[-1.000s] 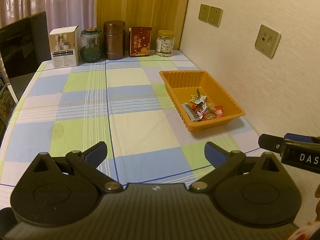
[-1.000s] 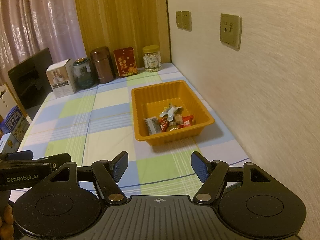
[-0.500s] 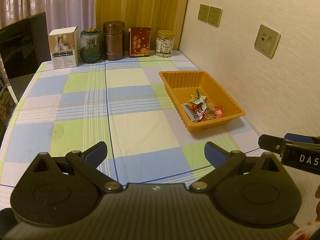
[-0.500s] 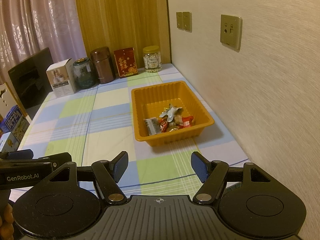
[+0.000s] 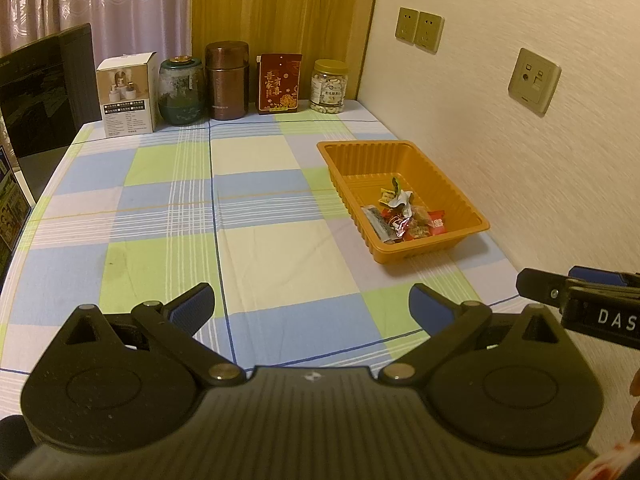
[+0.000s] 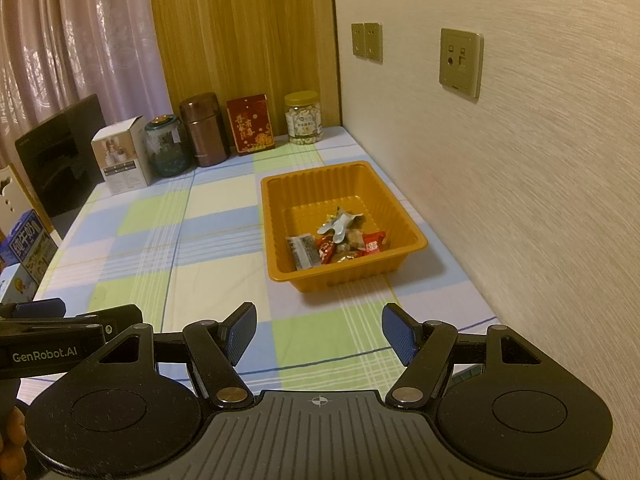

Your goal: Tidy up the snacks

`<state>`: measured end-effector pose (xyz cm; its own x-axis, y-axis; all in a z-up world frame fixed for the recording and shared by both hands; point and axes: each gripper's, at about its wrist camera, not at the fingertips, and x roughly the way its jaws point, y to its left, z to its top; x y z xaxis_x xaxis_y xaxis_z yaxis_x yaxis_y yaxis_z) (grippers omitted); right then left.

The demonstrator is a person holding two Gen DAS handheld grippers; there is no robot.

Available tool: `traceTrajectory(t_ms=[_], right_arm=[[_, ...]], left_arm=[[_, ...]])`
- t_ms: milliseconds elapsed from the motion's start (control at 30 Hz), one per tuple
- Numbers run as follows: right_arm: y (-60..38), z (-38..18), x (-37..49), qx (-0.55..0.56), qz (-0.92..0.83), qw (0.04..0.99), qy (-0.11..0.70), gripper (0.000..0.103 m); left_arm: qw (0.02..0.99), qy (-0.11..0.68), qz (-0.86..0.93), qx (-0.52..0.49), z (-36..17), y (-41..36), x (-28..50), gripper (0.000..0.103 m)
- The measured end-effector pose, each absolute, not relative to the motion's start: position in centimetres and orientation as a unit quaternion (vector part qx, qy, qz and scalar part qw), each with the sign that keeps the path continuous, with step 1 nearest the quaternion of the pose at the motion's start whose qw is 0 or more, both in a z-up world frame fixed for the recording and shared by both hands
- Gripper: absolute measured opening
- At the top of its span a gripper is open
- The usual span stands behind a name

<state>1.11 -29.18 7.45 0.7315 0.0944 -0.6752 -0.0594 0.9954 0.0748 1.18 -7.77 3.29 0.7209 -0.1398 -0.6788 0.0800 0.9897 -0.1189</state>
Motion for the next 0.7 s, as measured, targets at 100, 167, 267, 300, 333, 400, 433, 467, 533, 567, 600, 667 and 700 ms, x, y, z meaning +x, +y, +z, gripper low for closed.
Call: traceTrajectory(t_ms=[100, 167, 267, 300, 333, 400, 433, 467, 533, 567, 600, 667, 700], right_arm=[[-29.24, 7.45, 1.15, 0.024, 0.042, 0.930, 0.364, 0.069], [-29.14, 7.44, 1.09, 0.024, 0.041, 0.930, 0.364, 0.069], [-29.13, 7.44, 1.08, 0.024, 0.041, 0.930, 0.364, 0.069], [-29.19, 7.46, 1.12, 0.024, 0.041, 0.930, 0.364, 0.069], [-29.15, 7.44, 1.09, 0.024, 0.041, 0.930, 0.364, 0.069], [-29.16, 7.44, 1.09, 0.024, 0.042, 0.930, 0.364, 0.069], [-29.17, 7.44, 1.11, 0.024, 0.041, 0.930, 0.364, 0.069], [-29.19, 7.43, 1.14, 0.024, 0.041, 0.930, 0.364, 0.069], [-29.17, 7.43, 1.11, 0.024, 0.042, 0.930, 0.364, 0.069], [-29.12, 7.43, 1.07, 0.024, 0.041, 0.930, 0.364, 0.069], [-29.17, 7.43, 1.12, 0.024, 0.041, 0.930, 0.364, 0.069], [-29.16, 7.43, 1.10, 0.024, 0.041, 0.930, 0.364, 0.069], [-29.12, 7.42, 1.07, 0.024, 0.041, 0.930, 0.364, 0.069]], left_arm=[[0.927, 0.369, -0.059, -0.041, 3.23, -7.81, 1.18, 0.103], [0.927, 0.369, -0.060, -0.040, 3.20, -7.86, 1.19, 0.103], [0.927, 0.369, -0.060, -0.040, 3.21, -7.89, 1.19, 0.103], [0.927, 0.369, -0.060, -0.040, 3.22, -7.90, 1.20, 0.103], [0.927, 0.369, -0.060, -0.040, 3.19, -7.87, 1.21, 0.103], [0.927, 0.369, -0.060, -0.041, 3.21, -7.87, 1.19, 0.103], [0.927, 0.369, -0.060, -0.040, 3.20, -7.86, 1.19, 0.103], [0.927, 0.369, -0.060, -0.039, 3.20, -7.93, 1.19, 0.103], [0.927, 0.369, -0.060, -0.040, 3.20, -7.92, 1.19, 0.103], [0.927, 0.369, -0.060, -0.040, 3.21, -7.92, 1.18, 0.103], [0.927, 0.369, -0.060, -0.039, 3.19, -7.91, 1.19, 0.103], [0.927, 0.369, -0.060, -0.040, 3.20, -7.88, 1.17, 0.103], [0.927, 0.369, -0.060, -0.040, 3.19, -7.88, 1.17, 0.103]])
